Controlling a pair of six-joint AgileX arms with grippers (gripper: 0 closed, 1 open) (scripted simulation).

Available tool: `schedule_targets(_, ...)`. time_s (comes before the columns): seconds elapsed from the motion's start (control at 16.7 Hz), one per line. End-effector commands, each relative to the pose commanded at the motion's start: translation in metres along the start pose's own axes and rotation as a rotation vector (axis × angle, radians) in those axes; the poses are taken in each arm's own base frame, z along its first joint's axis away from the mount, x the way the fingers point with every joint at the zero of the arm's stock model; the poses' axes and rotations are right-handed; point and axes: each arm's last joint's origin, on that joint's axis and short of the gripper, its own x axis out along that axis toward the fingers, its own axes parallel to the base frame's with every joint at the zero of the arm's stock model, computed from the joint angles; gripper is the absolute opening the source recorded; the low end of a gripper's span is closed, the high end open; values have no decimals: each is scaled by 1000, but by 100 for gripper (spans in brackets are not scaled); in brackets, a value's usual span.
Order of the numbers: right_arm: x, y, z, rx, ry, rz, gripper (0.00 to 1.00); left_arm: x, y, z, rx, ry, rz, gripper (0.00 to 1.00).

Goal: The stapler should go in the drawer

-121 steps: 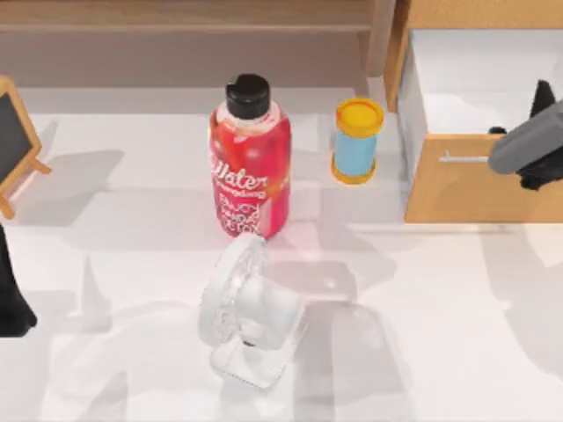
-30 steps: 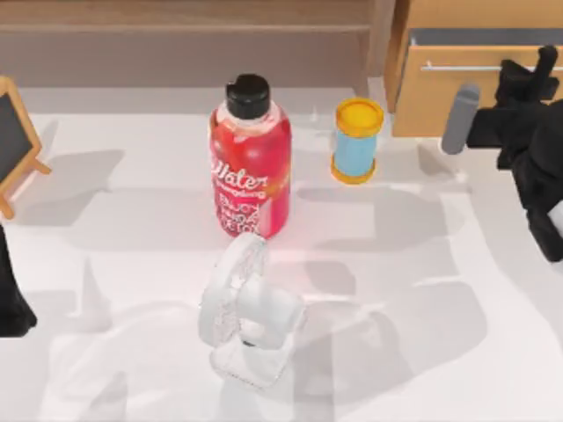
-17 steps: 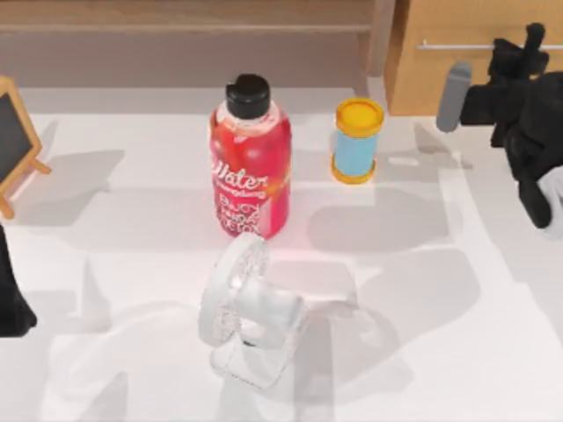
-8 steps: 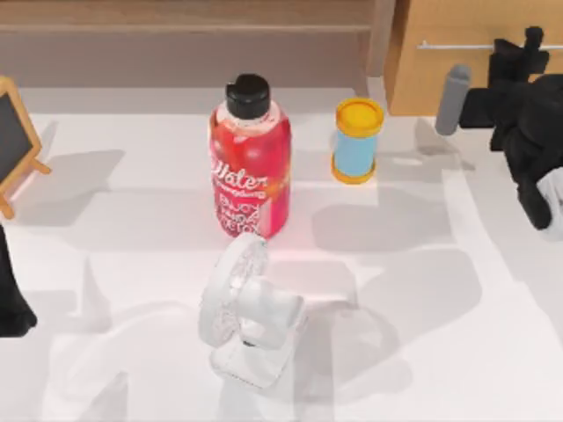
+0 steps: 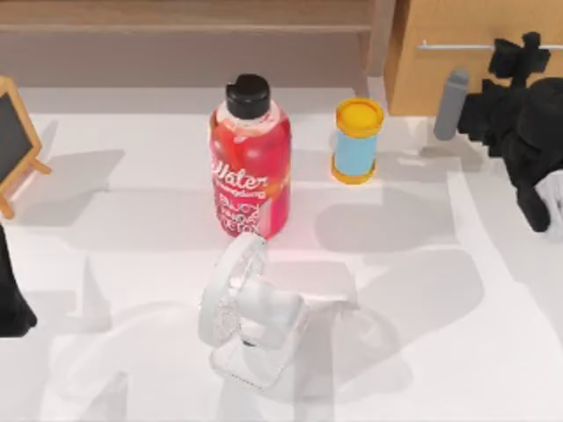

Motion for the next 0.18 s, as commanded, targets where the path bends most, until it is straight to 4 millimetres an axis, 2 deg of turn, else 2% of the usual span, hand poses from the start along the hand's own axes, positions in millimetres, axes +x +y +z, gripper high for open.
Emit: schedule_targets(0.18, 0, 0, 0, 0, 0, 0, 100, 0, 0, 0, 0, 0, 0, 100)
